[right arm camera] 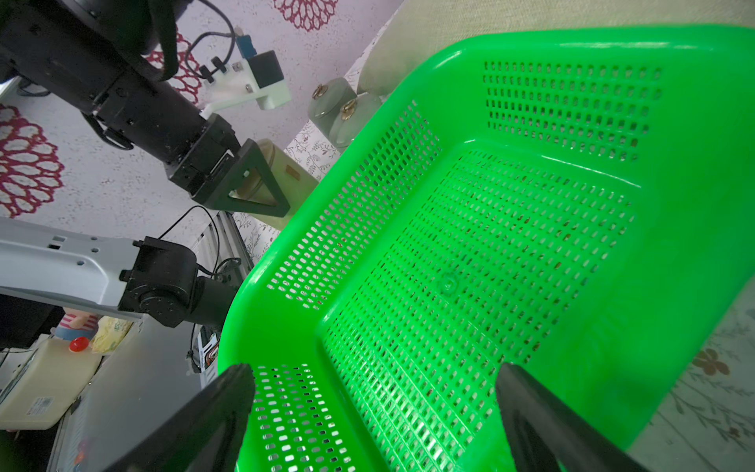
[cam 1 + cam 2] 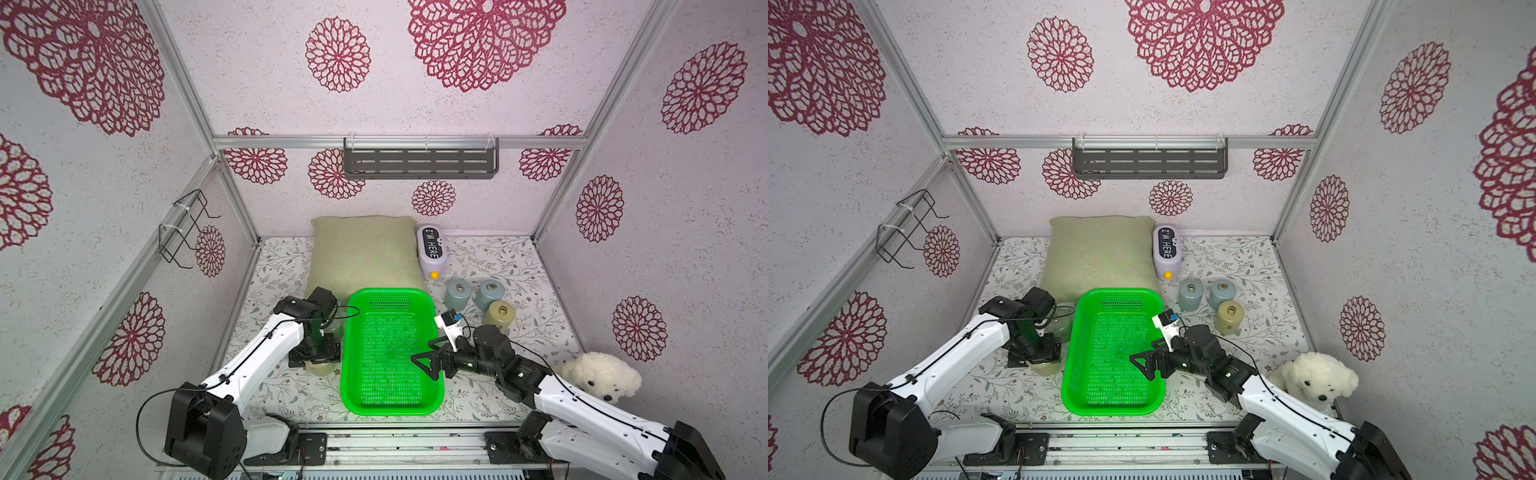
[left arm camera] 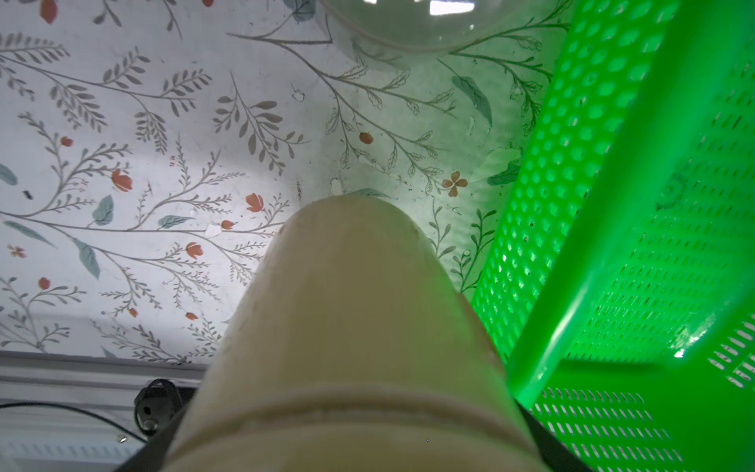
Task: Take the tea canister out of the basket
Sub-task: Place the tea canister at the center of the board.
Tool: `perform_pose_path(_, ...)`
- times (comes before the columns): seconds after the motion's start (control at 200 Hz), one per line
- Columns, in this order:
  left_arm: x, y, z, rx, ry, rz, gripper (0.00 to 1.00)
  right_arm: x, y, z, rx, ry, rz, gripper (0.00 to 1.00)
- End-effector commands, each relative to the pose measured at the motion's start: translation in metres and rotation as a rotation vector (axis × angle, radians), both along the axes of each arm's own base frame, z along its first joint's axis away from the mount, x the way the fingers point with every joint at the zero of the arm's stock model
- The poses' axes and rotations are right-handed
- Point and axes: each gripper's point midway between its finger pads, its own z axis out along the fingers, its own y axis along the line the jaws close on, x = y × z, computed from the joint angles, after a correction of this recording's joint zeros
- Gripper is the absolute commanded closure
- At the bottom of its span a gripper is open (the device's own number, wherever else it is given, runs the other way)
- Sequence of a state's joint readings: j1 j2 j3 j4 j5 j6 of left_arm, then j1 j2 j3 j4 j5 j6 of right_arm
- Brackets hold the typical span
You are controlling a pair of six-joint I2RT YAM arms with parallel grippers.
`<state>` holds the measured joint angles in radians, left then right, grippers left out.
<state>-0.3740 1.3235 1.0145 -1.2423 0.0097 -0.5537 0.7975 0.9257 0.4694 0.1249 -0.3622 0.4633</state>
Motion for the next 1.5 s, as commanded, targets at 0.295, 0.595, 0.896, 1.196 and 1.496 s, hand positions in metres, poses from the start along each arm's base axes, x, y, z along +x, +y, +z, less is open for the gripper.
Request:
perform_pose_path(0.295,0.017,-0.002,-0.022,0.024,0.027,0.05,0.24,0.003,0.014,0.031,0.061,-0.073,0.038,0.01)
perform_pose_path(0.595,0.016,-0.003,-0.04,0.044,0.095,0.062,0.23,0.003,0.014,0.029,0.051,-0.076,0.037,0.01)
perform_pose_path(0.896,0.016,-0.004,-0.048,0.048,0.115,0.067,0.21,0.006,0.017,0.024,0.043,-0.071,0.041,0.01)
perform_pose_path(1.196,0.018,-0.005,-0.047,0.039,0.109,0.072,0.12,0.006,0.018,0.021,0.04,-0.067,0.042,0.01)
perform_pose_path(1.496,0.016,-0.005,-0.044,0.037,0.109,0.075,0.08,0.007,0.019,0.022,0.045,-0.066,0.041,0.01)
